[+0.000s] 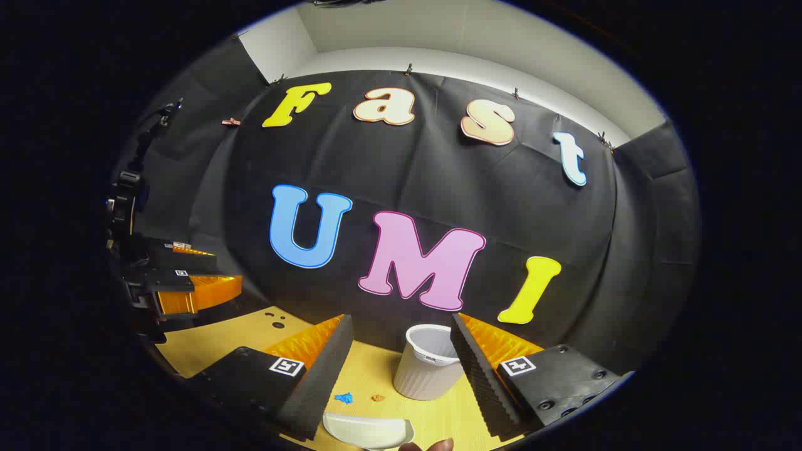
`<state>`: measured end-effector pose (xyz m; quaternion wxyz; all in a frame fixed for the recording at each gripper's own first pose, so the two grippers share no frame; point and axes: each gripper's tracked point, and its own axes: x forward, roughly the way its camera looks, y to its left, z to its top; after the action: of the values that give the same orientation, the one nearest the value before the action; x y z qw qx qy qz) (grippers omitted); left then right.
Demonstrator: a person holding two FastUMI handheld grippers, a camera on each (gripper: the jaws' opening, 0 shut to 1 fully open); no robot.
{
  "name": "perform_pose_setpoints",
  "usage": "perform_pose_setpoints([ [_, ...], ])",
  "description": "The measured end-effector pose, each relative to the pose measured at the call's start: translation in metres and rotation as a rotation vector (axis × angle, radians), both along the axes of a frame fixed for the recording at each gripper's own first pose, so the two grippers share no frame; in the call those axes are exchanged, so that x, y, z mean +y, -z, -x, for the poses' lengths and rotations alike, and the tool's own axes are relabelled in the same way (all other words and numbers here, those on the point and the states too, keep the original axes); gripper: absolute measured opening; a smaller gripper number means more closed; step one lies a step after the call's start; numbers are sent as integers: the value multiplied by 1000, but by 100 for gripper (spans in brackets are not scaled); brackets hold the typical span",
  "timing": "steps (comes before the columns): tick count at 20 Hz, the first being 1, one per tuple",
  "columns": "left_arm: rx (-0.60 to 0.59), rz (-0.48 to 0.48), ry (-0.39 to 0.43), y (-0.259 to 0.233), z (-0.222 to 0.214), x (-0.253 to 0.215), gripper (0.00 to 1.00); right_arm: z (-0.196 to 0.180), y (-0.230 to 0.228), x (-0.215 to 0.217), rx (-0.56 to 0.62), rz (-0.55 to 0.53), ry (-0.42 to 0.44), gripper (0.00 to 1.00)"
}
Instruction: Pick up the small broom and dustpan from the desktop, sweep the trash into the dustpan with the broom, and then empty the trash into the garbage bin.
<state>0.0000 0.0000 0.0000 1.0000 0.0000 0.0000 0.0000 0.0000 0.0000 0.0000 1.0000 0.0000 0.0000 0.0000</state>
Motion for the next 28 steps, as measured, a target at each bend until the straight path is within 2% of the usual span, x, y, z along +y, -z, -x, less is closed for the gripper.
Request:
perform_pose_setpoints([
  [12, 24, -34, 4, 5, -2, -2, 95, -17, 19, -15, 26, -45, -1, 97],
  [17, 45, -46, -10, 6, -3, 0, 95, -20, 32, -4, 59, -51, -56, 97],
  [18, 55, -53, -14, 8, -4, 0, 95, -17, 46, 4, 113, -54, -95, 98],
  [21, 84, -69, -23, 14, -12, -1, 95, 14, 115, 21, 400, -76, -213, 97],
  [24, 110, -75, -32, 34, -19, 2, 95, 50, 193, 24, 657, -78, -239, 96],
  [28, 144, -56, -53, 51, -10, 10, 95, 86, 281, 34, 902, -94, -280, 94],
])
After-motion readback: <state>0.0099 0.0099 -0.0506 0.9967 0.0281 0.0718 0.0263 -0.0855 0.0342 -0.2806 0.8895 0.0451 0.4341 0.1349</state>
